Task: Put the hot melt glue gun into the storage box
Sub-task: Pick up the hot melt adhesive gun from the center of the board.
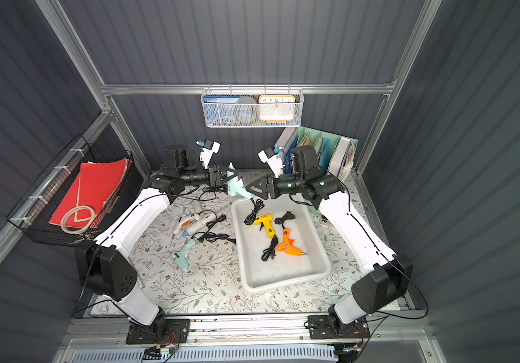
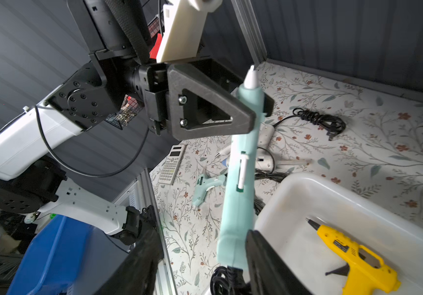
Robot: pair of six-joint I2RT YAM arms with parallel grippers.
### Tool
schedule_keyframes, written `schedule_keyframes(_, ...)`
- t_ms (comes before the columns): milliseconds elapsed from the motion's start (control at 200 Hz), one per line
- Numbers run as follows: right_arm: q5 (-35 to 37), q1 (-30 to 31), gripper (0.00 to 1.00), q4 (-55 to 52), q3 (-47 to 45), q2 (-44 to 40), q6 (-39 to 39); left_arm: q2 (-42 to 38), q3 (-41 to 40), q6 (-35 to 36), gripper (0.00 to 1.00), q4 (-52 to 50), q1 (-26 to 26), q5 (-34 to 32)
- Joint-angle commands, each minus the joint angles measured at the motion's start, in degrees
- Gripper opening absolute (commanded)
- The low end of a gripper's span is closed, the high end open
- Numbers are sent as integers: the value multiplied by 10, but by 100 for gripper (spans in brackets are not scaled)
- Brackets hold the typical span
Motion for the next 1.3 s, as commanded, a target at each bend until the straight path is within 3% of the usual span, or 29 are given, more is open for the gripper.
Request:
schedule_keyframes(0,-17,5,57,6,1,16,7,7,27,-14,0,14,-8,22)
schedule_keyframes(545,65,18,52,-47,0,45,-15,11,25,-24,0,26,-16,22)
schedule_keyframes(725,73,31,42,-43,-5,51,-7,19,21,-44,0,42,-17,22)
schedule_keyframes(1006,77,36,9,5,-41,39,40,21,17,-46,0,43,-17,21)
schedule_keyframes(1041,76,36,6,12,-46,36,46,20,17,-46,11,42,-17,23)
schedule_keyframes(1181,93,35,0,30,-72,15,68,17,13,-49,73,40,-17,32)
schedule_keyframes(1216,106,35,0,31,-80,8,75,15,11,-50,97,42,-17,28)
schedule_keyframes(1291,132,31,0,36,-103,-12,99,6,6,-50,100,46,-16,10)
